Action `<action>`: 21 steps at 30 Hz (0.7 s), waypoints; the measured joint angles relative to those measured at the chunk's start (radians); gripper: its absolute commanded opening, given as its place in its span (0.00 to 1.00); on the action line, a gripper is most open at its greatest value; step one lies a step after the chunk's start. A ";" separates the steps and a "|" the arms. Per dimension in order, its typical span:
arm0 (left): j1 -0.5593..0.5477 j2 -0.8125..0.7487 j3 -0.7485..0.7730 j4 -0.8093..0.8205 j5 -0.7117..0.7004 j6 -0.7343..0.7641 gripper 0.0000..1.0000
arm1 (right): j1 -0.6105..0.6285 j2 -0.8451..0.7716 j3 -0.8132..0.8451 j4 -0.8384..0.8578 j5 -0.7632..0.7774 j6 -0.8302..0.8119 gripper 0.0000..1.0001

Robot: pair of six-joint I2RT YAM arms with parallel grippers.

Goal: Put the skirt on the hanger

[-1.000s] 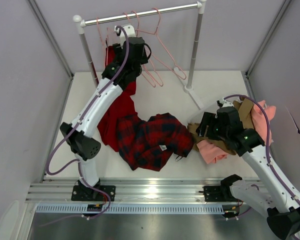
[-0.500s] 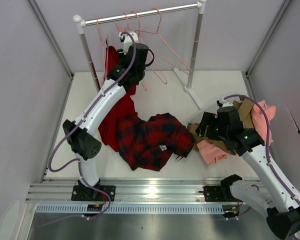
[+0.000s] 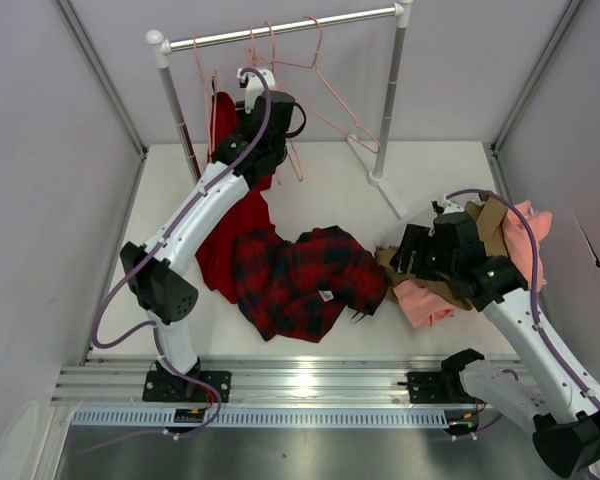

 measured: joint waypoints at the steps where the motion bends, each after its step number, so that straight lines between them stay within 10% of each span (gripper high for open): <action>1: 0.000 -0.007 -0.003 0.000 -0.004 0.000 0.44 | 0.000 0.000 0.000 0.000 -0.001 0.000 0.72; 21: 0.000 -0.058 -0.095 0.031 -0.037 0.019 0.29 | 0.000 0.016 -0.005 0.006 -0.036 0.004 0.72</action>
